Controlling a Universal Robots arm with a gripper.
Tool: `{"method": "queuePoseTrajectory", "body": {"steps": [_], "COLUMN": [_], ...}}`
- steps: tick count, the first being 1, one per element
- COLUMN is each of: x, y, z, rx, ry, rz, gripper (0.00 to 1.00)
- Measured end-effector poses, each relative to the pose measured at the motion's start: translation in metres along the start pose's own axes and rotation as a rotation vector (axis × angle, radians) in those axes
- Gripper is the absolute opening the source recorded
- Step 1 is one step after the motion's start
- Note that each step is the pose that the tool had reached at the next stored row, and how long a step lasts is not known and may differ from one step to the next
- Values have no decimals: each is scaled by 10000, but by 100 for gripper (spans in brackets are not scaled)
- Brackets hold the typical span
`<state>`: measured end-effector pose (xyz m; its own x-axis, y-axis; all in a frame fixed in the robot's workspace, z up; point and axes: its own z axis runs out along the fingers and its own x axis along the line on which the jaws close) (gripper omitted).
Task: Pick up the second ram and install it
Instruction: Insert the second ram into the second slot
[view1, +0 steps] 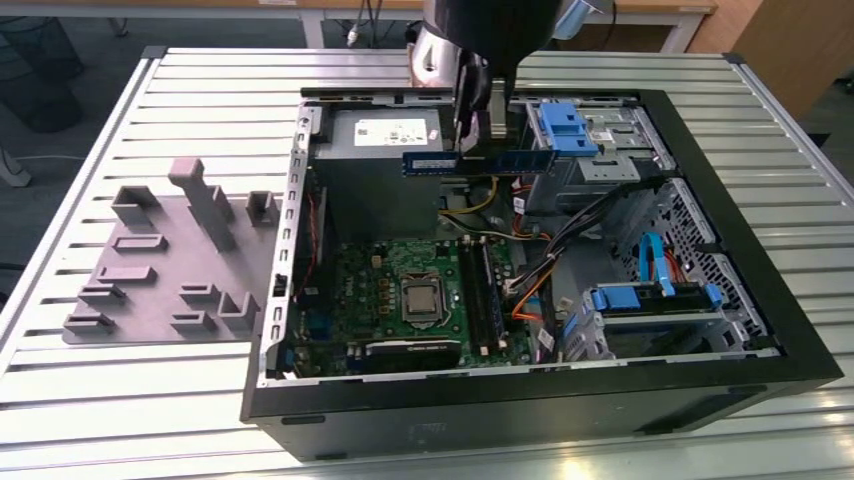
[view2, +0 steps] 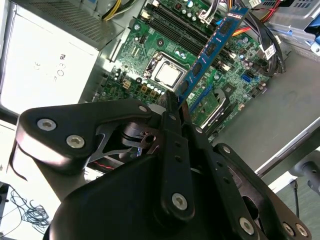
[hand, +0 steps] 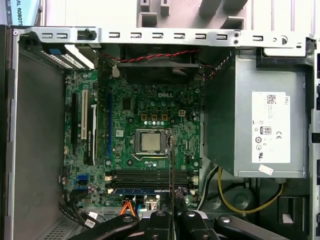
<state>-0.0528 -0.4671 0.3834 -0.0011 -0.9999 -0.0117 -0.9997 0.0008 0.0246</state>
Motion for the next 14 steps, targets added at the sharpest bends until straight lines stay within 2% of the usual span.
{"method": "queuePoseTrajectory", "body": {"steps": [14], "x": [0], "y": [0], "z": [0], "rx": [-2], "ry": [4], "rz": [-173], "gripper": [14]}}
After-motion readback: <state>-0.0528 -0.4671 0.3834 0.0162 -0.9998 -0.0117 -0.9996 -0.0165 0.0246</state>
